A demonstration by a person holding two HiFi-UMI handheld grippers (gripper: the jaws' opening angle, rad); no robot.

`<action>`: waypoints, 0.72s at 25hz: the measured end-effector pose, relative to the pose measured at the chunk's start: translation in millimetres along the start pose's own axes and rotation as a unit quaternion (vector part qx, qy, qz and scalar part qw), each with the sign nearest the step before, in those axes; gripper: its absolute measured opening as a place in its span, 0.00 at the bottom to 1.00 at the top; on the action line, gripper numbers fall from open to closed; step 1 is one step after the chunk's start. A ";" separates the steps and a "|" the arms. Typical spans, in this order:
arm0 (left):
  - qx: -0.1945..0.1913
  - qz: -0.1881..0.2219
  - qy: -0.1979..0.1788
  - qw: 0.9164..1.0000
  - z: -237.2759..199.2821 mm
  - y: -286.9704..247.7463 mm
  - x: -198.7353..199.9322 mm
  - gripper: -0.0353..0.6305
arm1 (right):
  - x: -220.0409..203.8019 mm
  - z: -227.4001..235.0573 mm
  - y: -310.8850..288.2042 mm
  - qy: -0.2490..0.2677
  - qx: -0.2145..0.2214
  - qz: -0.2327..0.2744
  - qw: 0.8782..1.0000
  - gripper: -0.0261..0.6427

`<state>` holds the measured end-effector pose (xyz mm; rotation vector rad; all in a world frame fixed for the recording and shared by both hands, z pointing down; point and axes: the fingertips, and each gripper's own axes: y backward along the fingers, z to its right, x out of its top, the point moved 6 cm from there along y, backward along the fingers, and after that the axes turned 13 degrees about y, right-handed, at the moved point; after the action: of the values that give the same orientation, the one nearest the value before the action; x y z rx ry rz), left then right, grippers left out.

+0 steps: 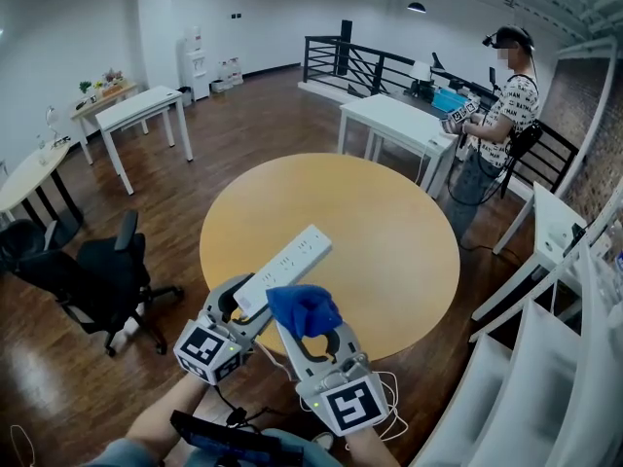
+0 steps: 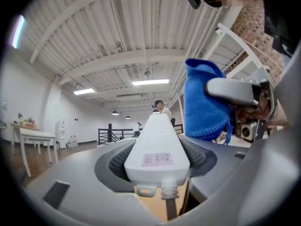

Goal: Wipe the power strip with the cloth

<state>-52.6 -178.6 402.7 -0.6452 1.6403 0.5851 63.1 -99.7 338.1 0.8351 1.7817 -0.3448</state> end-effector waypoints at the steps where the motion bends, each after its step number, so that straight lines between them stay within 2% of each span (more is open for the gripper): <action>1: 0.002 0.006 0.000 1.000 -2.8 1.0 2.2 0.48 | -4.9 1.5 1.5 -0.001 -0.001 -0.006 1.000 0.15; 9: -0.011 0.008 -0.022 1.000 12.8 2.7 10.2 0.48 | -19.7 -1.1 3.0 -0.003 -0.005 -0.018 1.000 0.15; 18: -0.023 0.007 -0.045 0.999 22.2 6.8 8.9 0.48 | -27.2 26.3 11.5 0.003 -0.034 -0.037 0.999 0.15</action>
<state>-42.7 -159.2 390.6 -0.6326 1.5529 0.6548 94.1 -117.4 355.0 0.7243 1.8231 -0.3293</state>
